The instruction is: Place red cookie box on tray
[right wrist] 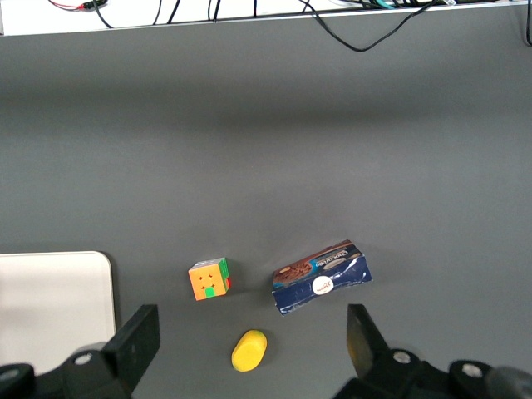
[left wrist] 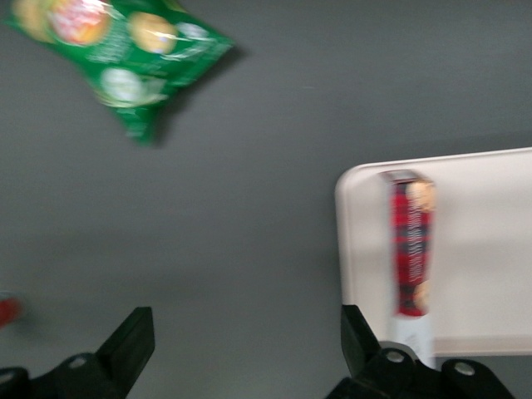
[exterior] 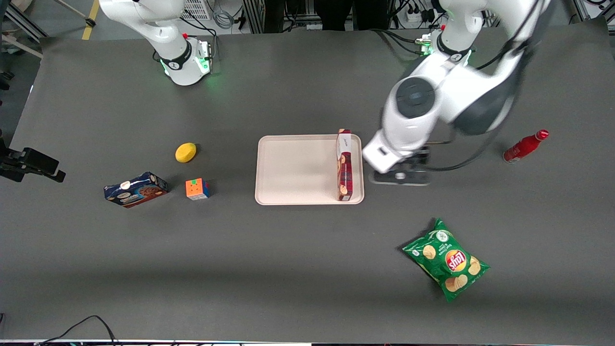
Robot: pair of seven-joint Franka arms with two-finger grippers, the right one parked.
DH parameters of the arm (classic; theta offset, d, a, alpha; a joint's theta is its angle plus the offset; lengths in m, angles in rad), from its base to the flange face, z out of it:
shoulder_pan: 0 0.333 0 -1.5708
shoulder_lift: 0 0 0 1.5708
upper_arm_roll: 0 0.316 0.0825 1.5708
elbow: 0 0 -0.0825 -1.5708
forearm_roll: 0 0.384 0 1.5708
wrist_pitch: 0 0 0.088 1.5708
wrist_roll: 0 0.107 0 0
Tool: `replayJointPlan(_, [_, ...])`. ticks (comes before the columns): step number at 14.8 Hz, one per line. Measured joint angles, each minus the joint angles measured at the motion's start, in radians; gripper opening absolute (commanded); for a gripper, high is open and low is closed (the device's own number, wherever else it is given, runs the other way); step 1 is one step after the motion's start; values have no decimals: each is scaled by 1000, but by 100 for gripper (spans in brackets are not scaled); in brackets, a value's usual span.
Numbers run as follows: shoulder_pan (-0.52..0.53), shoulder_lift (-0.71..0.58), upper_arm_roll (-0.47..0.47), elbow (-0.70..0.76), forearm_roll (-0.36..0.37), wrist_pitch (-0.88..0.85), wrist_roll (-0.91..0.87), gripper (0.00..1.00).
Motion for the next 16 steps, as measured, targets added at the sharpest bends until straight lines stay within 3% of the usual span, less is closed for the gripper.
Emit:
replayJointPlan(3, [2, -154, 171, 21, -108, -119, 204, 100])
replayJointPlan(7, [0, -293, 349, -26, -183, -151, 278, 100])
replayJointPlan(12, [-42, -320, 458, -75, -205, -146, 330, 100])
replayJointPlan(16, [-53, -326, 472, -75, -259, -132, 331, 100])
